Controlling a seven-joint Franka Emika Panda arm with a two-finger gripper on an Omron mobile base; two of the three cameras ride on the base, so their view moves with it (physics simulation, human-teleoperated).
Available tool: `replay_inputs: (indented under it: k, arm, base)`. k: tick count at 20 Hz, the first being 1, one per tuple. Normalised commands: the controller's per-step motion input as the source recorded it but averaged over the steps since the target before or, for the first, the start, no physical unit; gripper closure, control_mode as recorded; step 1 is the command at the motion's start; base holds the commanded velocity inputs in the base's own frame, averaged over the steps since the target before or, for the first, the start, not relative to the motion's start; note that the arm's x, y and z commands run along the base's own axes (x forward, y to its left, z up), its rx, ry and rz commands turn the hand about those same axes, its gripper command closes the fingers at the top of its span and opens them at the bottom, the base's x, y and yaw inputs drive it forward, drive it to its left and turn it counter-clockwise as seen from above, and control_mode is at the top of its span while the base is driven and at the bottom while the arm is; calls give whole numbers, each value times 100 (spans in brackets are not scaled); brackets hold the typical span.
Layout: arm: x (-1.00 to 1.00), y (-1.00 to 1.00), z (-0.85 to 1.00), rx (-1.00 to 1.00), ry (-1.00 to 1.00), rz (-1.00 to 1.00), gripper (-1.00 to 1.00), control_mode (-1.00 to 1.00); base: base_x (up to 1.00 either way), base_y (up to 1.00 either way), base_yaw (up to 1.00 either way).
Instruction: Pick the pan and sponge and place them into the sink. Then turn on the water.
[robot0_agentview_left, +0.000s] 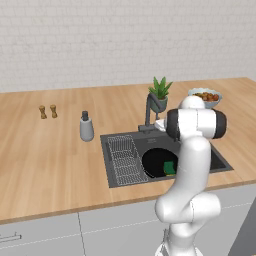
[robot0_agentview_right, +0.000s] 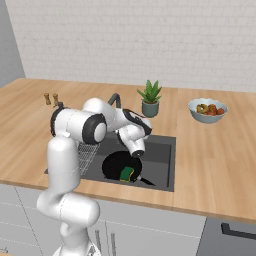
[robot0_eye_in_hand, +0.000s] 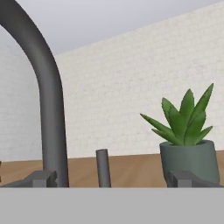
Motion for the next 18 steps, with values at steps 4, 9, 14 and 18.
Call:
replay_inputs:
  k: [4, 9, 14, 18]
  arm:
    - [2, 0, -18, 0, 0, 0, -100, -100]
    - [0, 4, -16, 0, 0, 0, -100, -100]
    - [0, 0, -8, -1, 2, 0, -100, -100]
    - [0, 0, -1, 0, 4, -2, -100, -100]
  base:
    - [0, 0, 0]
    - [0, 0, 0]
    - [0, 0, 0]
    - [0, 0, 0]
